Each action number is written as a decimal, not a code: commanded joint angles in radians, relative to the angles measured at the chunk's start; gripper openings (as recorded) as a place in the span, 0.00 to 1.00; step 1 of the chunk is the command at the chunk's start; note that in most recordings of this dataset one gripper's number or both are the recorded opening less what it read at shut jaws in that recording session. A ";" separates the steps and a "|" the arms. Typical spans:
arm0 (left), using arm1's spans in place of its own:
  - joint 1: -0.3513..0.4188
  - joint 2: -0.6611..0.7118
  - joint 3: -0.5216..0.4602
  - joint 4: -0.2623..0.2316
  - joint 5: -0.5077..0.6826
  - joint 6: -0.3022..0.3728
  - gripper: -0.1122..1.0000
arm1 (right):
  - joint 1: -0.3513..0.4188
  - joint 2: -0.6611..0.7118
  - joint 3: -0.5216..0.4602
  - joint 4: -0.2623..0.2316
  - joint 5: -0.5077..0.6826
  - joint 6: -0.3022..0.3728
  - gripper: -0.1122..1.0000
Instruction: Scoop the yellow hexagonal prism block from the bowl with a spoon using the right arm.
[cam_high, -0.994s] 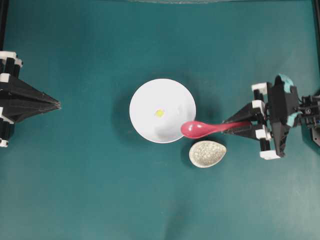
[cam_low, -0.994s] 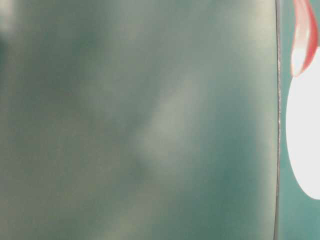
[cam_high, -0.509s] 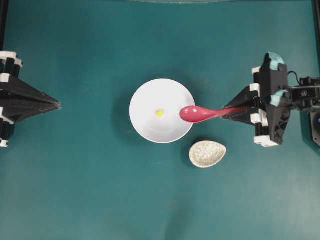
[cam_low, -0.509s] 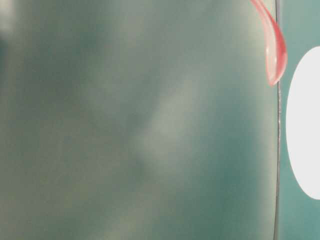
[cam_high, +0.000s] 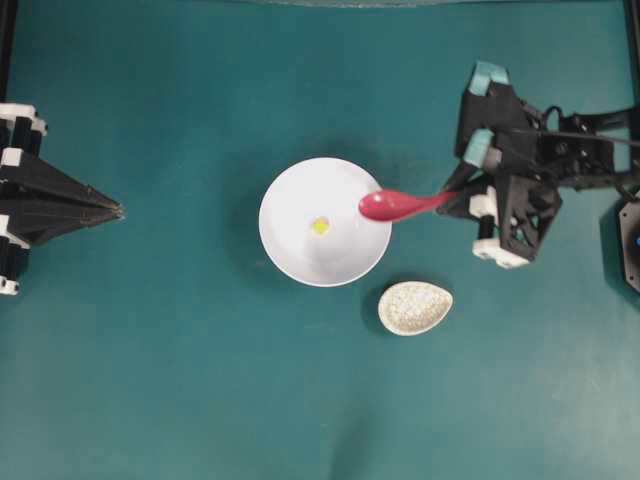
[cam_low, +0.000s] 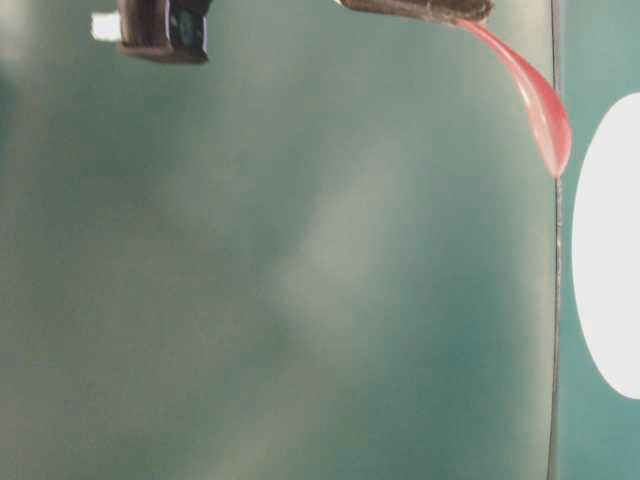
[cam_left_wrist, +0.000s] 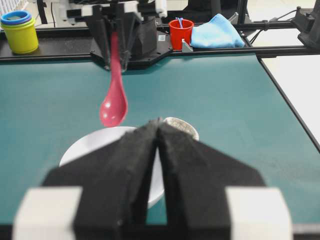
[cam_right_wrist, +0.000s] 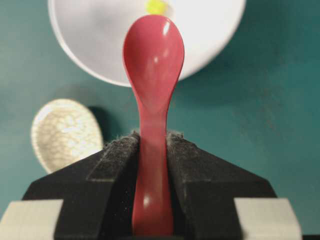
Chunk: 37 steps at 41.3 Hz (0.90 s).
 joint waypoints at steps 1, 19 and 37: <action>-0.002 0.008 -0.025 0.003 -0.003 0.002 0.16 | -0.011 0.009 -0.064 0.000 0.064 0.006 0.29; -0.002 0.008 -0.023 0.003 -0.003 0.003 0.16 | -0.011 0.138 -0.239 0.000 0.299 0.051 0.30; -0.002 0.008 -0.021 0.003 -0.003 0.003 0.16 | -0.011 0.224 -0.318 0.005 0.365 0.048 0.29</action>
